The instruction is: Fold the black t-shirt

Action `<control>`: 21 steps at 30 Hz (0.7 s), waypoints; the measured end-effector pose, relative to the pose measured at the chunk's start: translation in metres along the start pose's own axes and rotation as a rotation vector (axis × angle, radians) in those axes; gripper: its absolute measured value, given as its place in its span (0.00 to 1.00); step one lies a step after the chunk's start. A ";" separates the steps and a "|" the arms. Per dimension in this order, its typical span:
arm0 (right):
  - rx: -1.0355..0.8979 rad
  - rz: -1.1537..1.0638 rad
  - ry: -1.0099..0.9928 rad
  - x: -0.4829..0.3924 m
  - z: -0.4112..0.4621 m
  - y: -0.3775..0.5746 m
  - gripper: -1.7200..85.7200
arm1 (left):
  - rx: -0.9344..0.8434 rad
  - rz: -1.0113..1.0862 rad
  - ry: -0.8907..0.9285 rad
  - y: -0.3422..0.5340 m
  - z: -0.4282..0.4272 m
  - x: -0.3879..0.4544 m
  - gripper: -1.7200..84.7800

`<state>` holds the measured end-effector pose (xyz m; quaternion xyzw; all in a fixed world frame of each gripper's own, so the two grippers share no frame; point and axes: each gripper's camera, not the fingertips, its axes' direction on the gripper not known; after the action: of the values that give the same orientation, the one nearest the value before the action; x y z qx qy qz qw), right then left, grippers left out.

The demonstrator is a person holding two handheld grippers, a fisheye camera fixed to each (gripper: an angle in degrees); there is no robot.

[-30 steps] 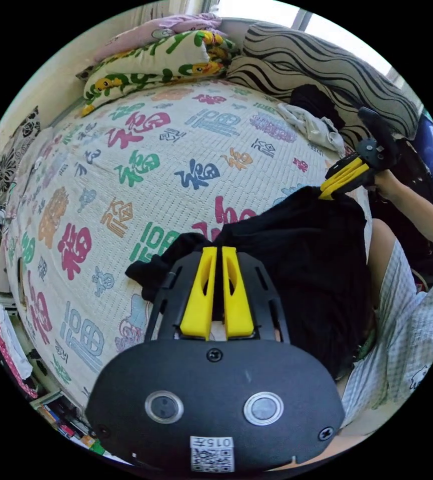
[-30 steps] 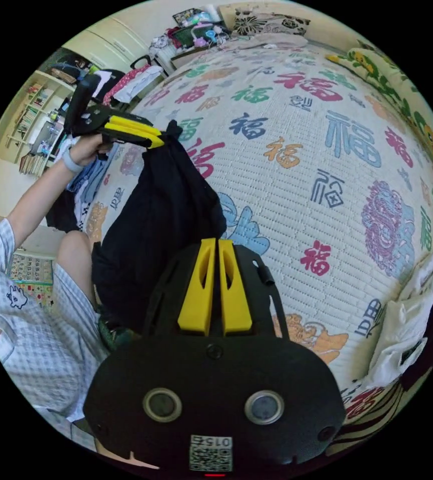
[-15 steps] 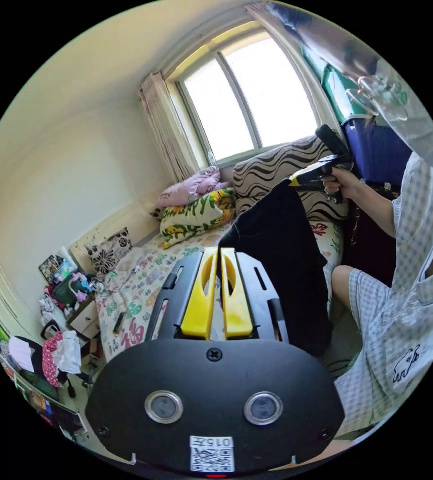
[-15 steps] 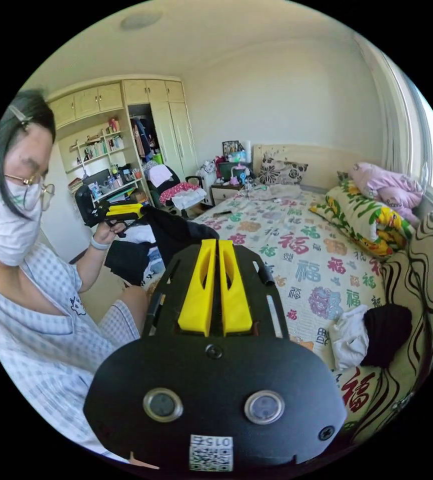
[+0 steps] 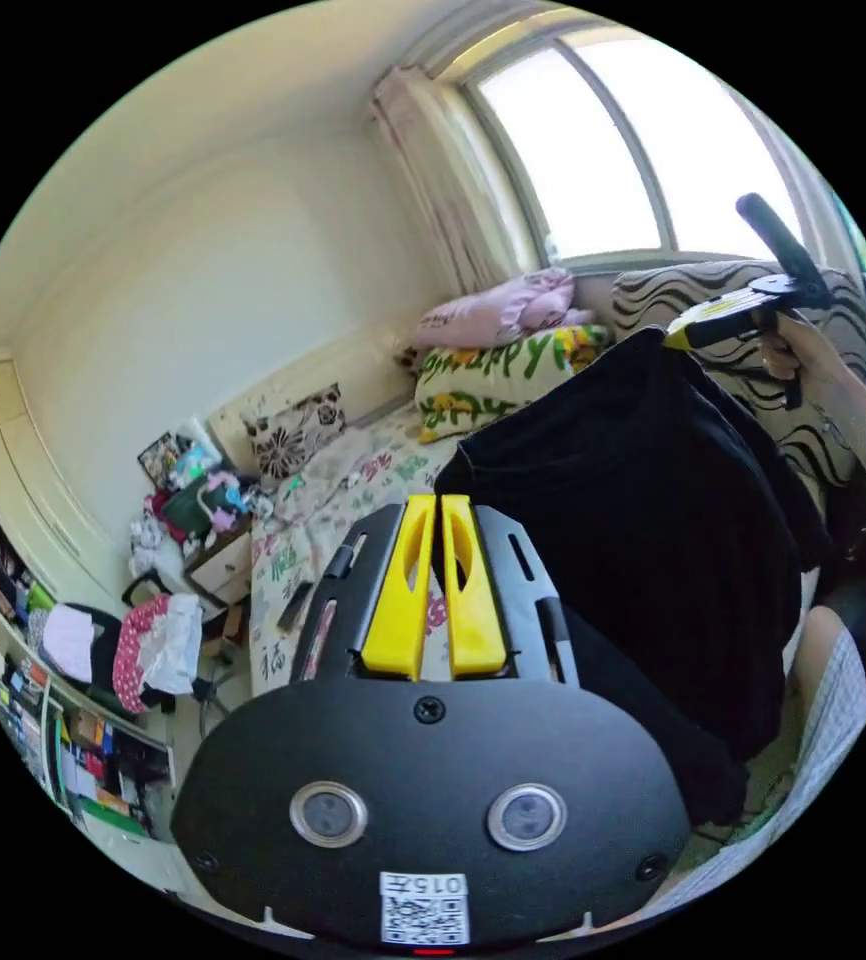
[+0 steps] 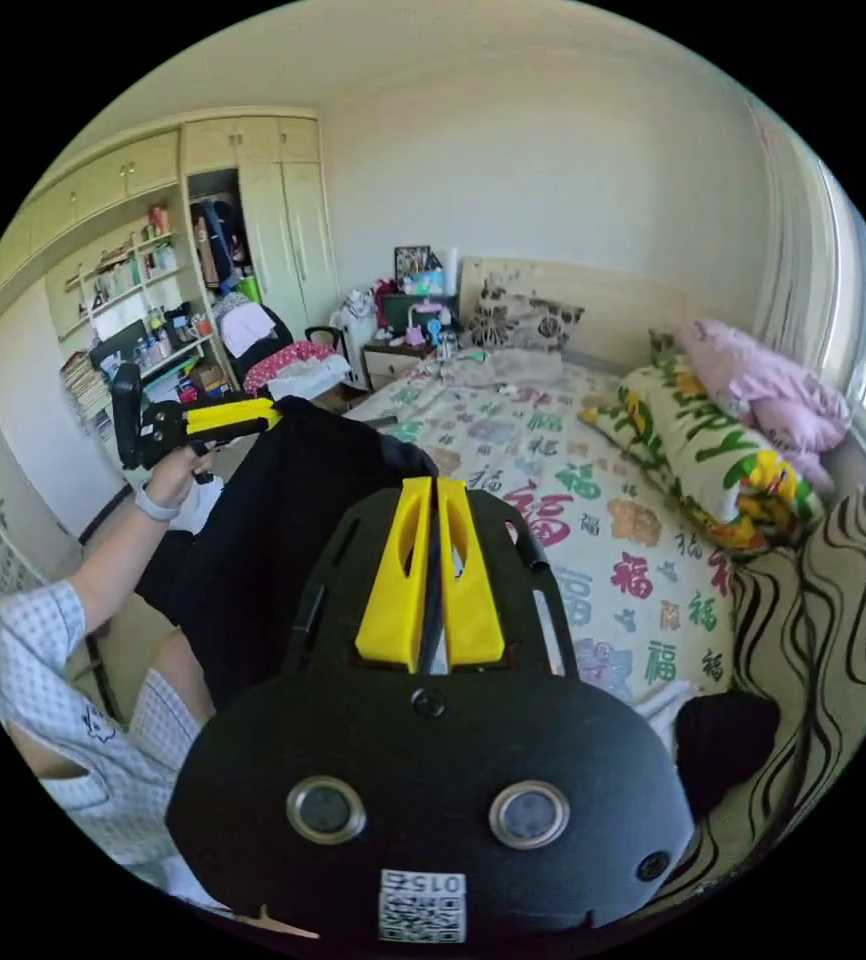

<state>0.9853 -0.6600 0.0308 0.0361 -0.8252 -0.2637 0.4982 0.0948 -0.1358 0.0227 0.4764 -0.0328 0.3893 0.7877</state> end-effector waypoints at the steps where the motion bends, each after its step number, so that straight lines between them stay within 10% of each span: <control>1: -0.080 0.089 -0.059 0.026 0.042 -0.005 0.03 | -0.103 -0.069 -0.030 0.008 0.051 -0.010 0.03; 6: -0.259 0.232 -0.273 0.068 0.116 0.051 0.07 | -0.371 -0.253 0.020 0.091 0.154 -0.018 0.04; 14: -0.643 0.530 -0.524 0.072 0.135 0.284 0.14 | -0.697 -0.540 0.740 0.299 0.135 0.052 0.12; 21: -0.681 0.476 -0.301 0.063 0.136 0.297 0.02 | -0.749 -0.592 0.646 0.337 0.158 0.079 0.06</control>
<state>0.8999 -0.3713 0.1716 -0.3601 -0.7399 -0.4008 0.4027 -0.0173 -0.1307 0.3863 0.0108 0.2082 0.2399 0.9481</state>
